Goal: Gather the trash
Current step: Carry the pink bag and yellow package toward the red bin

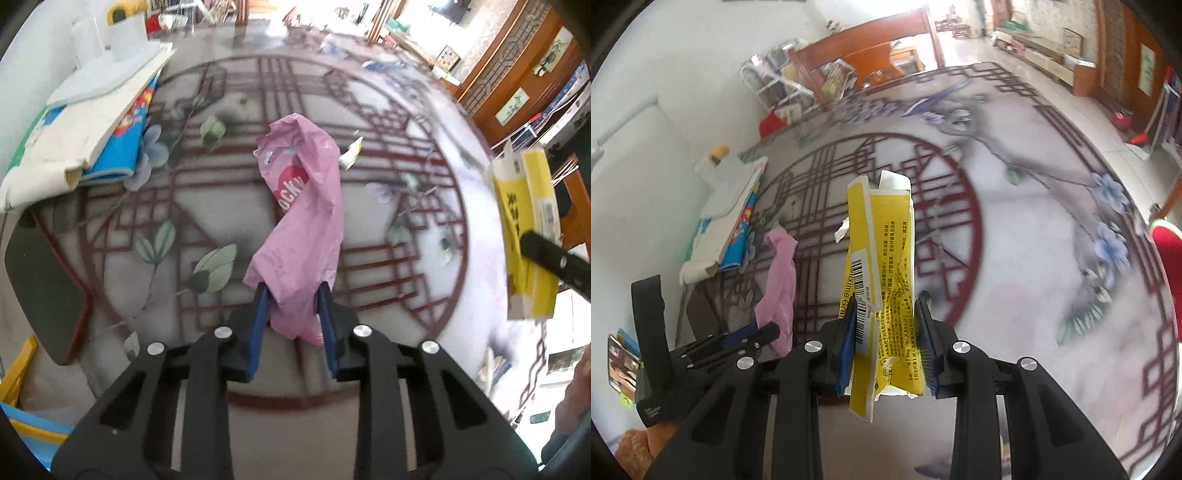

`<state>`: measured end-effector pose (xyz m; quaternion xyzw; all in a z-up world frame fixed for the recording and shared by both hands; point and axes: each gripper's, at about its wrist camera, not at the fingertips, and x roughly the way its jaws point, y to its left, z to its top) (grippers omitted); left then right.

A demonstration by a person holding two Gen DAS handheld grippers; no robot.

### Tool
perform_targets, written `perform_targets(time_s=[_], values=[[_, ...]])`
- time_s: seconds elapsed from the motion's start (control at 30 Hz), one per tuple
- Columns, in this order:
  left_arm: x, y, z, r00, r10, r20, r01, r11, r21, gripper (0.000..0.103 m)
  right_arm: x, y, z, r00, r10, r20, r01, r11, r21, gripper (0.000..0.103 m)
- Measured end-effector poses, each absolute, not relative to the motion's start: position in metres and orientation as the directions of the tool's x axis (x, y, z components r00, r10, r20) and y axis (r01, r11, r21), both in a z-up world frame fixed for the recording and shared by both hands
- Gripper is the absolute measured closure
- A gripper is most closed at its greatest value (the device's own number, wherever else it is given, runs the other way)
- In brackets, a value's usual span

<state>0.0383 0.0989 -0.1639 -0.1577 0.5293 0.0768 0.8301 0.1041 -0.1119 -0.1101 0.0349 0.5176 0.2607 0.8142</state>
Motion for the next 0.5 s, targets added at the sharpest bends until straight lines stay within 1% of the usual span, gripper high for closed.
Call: perform_targets(time_s=[0.2, 0.5], values=[[0.036, 0.069, -0.125, 0.514, -0.023, -0.857, -0.246, 0.954, -0.173, 0.078, 0.099, -0.135, -0.097, 0.389, 0.452, -0.803, -0.372, 0.874, 0.312, 0.074], [0.043, 0.035, -0.091, 0.583, -0.033, -0.812, -0.18, 0.969, -0.168, 0.078, 0.094, -0.17, -0.088, 0.432, 0.449, -0.782, -0.338, 0.884, 0.322, 0.074]])
